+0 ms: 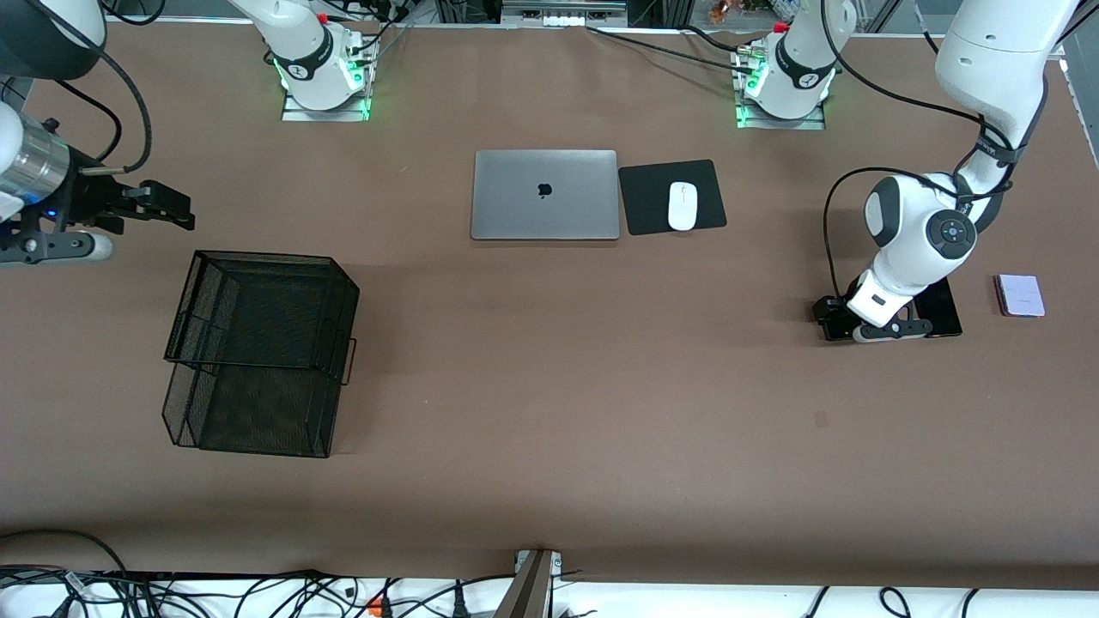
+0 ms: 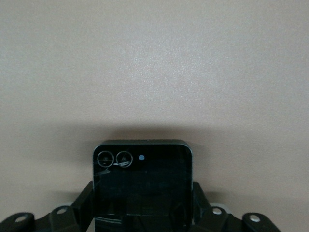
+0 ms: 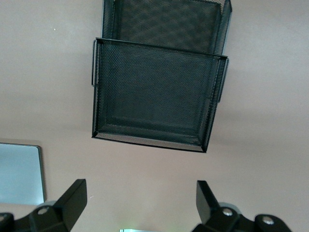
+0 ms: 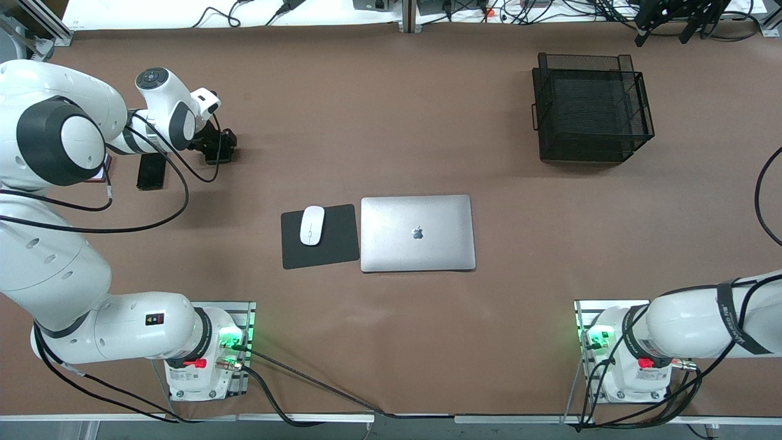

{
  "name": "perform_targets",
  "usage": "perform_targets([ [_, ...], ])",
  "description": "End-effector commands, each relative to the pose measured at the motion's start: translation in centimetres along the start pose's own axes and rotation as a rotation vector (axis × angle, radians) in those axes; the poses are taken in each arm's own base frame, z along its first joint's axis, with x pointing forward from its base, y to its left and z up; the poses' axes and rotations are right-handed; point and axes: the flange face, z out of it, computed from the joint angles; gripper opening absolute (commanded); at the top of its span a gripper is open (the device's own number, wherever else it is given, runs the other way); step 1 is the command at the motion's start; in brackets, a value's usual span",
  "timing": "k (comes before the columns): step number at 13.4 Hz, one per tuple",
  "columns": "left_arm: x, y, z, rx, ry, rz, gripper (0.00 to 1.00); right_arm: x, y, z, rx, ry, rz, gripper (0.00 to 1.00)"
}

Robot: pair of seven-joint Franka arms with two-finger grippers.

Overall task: Place phones with both arms
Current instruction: 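Carry the flip phone to the table middle with the left gripper and release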

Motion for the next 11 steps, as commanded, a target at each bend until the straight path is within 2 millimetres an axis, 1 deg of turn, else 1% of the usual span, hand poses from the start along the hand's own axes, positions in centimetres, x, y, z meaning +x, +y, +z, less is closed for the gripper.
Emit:
perform_targets([
  [1,1.5,0.6,-2.0,-0.013,-0.009,-0.005,0.39,0.7,-0.6,0.4,0.009,0.015,-0.005,1.0],
  [2,3.0,1.1,-4.2,-0.012,-0.035,0.005,0.37,0.6,-0.5,0.1,-0.01,0.027,-0.009,1.0],
  [3,4.6,3.2,-6.5,-0.022,-0.079,0.035,0.37,0.6,-0.4,0.0,-0.015,0.036,-0.009,1.0],
  [4,6.2,6.0,-8.9,-0.035,-0.105,0.066,0.37,0.7,-0.3,-0.1,-0.017,0.05,-0.008,1.0],
  [5,7.0,10.3,-10.5,-0.058,-0.119,0.089,0.38,0.6,-0.3,-0.3,-0.018,0.051,-0.008,1.0],
  [6,7.0,15.2,-10.8,-0.083,-0.114,0.093,0.38,0.7,-0.3,-0.1,-0.017,0.047,-0.006,1.0],
  [7,6.7,20.4,-10.8,-0.104,-0.113,0.088,0.36,0.8,-0.3,-0.1,-0.017,0.051,-0.006,1.0],
  [9,4.9,31.0,-8.7,-0.121,-0.132,0.079,0.36,1.1,-0.3,0.1,-0.02,0.068,-0.005,1.0],
  [10,3.7,35.9,-7.7,-0.128,-0.137,0.079,0.36,1.1,-0.3,0.1,-0.034,0.071,-0.009,1.0],
  [11,1.8,41.2,-6.2,-0.137,-0.147,0.075,0.36,1.3,-1.0,0.2,-0.046,0.08,-0.024,1.0],
])
